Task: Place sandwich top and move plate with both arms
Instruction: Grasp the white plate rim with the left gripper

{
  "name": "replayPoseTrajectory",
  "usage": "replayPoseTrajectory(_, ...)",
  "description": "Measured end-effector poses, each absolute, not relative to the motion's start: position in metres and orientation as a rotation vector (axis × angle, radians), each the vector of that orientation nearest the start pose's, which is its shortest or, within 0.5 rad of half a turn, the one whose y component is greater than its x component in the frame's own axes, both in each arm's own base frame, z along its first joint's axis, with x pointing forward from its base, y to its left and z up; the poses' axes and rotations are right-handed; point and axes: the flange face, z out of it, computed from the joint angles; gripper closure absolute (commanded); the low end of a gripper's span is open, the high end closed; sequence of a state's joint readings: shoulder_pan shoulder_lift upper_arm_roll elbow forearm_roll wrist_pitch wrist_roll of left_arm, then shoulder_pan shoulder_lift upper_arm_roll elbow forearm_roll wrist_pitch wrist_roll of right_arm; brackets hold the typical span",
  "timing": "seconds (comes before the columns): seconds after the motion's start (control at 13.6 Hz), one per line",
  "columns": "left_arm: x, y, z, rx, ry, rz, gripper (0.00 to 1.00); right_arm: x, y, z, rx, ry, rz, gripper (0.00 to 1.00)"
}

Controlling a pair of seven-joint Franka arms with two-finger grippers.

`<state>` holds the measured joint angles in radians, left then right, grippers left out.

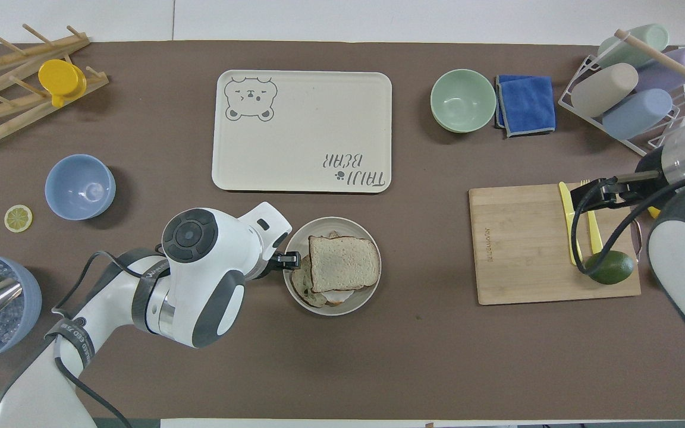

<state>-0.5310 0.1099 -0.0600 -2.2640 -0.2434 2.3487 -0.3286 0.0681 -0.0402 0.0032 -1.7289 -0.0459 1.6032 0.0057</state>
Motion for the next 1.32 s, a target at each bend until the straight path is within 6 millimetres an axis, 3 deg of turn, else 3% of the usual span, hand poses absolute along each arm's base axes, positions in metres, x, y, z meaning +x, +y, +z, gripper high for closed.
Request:
replayPoseTrajectory(0.22,0.437,-0.300,0.305,-3.285,0.145,0.161,0.57,0.539,0.022,0.576,-3.181,-0.154,0.132,0.00)
replayPoseTrajectory(0.44,0.437,-0.300,0.304,-3.286,0.143,0.163,0.93,0.539,0.016,0.579,-3.180,-0.146,0.141,0.00)
replayPoseTrajectory(0.51,0.436,-0.302,0.304,-3.289,0.144,0.162,1.00,0.538,0.013,0.579,-3.180,-0.139,0.153,0.00)
replayPoseTrajectory(1.03,0.433,-0.309,0.311,-3.311,0.154,0.150,1.00,0.539,0.000,0.578,-3.178,-0.123,0.157,0.00)
replayPoseTrajectory(1.17,0.443,-0.305,0.321,-3.344,0.105,0.144,1.00,0.539,-0.002,0.578,-3.176,-0.132,0.157,0.00)
replayPoseTrajectory(1.32,0.469,-0.293,0.350,-3.387,0.044,0.172,1.00,0.538,-0.008,0.578,-3.174,-0.150,0.162,0.00)
